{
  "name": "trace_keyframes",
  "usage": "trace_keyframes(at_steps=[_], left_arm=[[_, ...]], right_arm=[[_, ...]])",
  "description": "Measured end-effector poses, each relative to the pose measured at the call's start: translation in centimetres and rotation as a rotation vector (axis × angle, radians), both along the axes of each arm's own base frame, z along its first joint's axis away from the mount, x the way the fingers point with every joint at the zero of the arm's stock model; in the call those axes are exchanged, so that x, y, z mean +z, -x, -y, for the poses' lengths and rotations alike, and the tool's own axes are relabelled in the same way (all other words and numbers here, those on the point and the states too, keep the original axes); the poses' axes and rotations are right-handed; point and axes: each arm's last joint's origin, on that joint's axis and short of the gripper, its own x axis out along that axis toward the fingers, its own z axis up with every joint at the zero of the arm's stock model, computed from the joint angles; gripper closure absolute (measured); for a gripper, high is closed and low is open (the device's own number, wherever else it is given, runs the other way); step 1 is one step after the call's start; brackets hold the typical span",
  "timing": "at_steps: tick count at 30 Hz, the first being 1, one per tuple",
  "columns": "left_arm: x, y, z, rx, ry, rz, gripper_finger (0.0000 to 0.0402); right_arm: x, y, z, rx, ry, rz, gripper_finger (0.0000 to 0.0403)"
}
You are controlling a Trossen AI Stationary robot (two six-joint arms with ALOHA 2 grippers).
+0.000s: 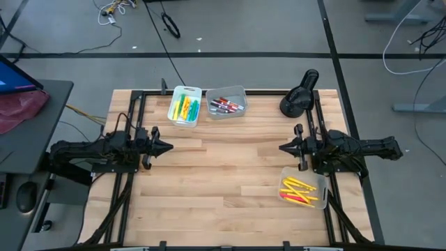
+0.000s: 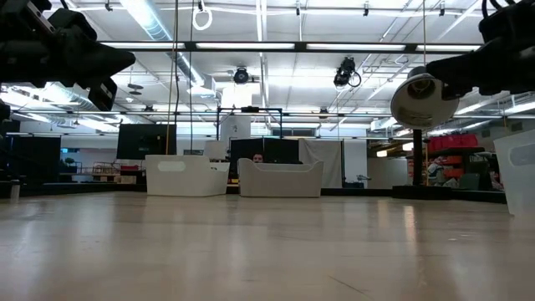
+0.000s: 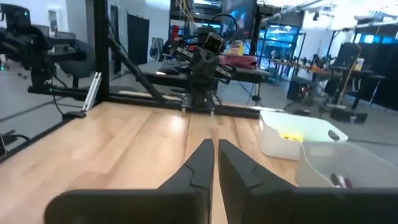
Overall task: Pick & Place Markers
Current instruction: Return to Home Position
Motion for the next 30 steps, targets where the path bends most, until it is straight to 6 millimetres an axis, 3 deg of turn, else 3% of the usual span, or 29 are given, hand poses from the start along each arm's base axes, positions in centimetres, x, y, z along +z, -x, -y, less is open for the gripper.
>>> trace_keyframes(at_steps=[7,30], left_arm=[[0.00,0.00,0.00,0.000,0.000,0.000,0.0381],[-0.01,0.00,0.00,0.001,0.000,-0.001,0.0381]], right_arm=[[-0.04,-0.01,0.02,-0.001,-0.080,-0.006,0.0379],[-0.13,-0.09,0.02,0.002,-0.074,-0.013,0.0379]])
